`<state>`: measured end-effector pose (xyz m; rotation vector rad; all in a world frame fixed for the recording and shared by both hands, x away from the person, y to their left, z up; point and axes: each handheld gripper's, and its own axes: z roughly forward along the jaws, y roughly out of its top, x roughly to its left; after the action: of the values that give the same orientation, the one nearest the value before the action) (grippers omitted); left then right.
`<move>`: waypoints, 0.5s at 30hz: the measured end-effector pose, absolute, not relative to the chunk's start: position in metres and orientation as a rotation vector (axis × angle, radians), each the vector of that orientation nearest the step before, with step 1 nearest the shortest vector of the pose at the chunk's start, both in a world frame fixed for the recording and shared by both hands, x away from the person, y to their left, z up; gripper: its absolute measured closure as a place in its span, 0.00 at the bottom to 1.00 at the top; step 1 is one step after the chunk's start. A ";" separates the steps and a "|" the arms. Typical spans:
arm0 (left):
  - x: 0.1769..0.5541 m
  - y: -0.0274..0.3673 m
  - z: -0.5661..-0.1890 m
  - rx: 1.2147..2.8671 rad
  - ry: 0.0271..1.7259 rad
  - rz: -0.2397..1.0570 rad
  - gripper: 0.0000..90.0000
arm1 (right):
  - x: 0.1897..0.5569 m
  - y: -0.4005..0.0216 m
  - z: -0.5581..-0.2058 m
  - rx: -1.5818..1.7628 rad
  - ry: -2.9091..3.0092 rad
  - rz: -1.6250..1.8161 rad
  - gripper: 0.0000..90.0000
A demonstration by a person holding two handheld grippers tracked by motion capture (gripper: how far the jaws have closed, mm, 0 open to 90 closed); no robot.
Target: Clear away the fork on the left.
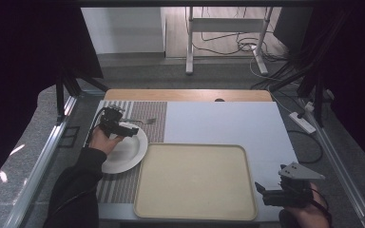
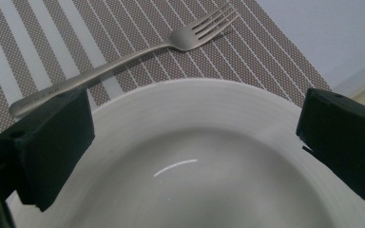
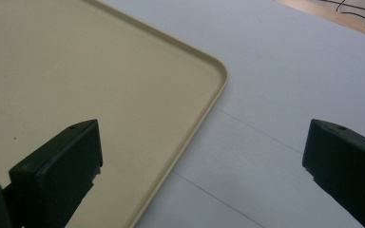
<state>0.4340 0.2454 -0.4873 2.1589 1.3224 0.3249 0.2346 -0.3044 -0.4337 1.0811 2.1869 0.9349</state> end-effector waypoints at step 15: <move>0.473 0.265 -0.489 2.168 1.355 0.301 0.42 | 0.235 -0.304 -0.434 1.072 2.196 0.931 0.00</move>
<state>0.4734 0.2650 -0.4892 2.1679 1.3548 0.3014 0.2347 -0.3041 -0.4339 1.0721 2.1963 0.9309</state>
